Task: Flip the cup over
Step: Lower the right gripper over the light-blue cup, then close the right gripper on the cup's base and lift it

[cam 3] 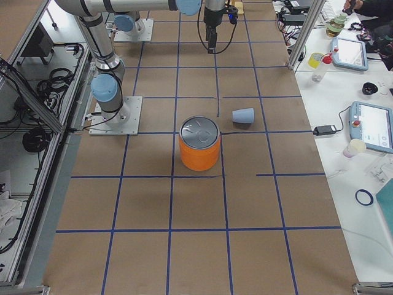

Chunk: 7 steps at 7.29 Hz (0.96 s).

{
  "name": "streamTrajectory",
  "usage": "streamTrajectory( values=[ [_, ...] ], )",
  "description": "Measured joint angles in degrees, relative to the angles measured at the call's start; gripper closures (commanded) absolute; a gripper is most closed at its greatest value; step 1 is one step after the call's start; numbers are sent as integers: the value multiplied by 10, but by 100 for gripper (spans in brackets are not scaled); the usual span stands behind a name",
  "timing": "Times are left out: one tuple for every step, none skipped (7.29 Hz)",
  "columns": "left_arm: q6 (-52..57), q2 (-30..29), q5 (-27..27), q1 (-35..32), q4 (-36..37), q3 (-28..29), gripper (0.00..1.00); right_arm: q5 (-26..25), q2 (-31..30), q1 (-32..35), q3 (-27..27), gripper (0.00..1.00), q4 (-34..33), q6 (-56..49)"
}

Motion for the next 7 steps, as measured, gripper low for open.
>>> streamTrajectory(
  values=[
    [0,0,0,0,0,0,0,0,0,-1,0,0,-1,0],
    [0,0,0,0,0,0,0,-2,1,-3,0,0,-2,1],
    [0,1,0,0,0,0,0,-6,1,-11,2,0,-3,0],
    [0,1,0,0,0,0,0,-8,1,-27,2,0,-4,-4],
    [0,1,0,0,0,0,0,-6,3,-48,4,0,-6,-8],
    [1,1,0,0,0,0,0,-3,12,-68,5,0,-20,-11],
    [1,1,0,0,0,0,0,-2,36,-83,6,0,-57,-17]
  ],
)
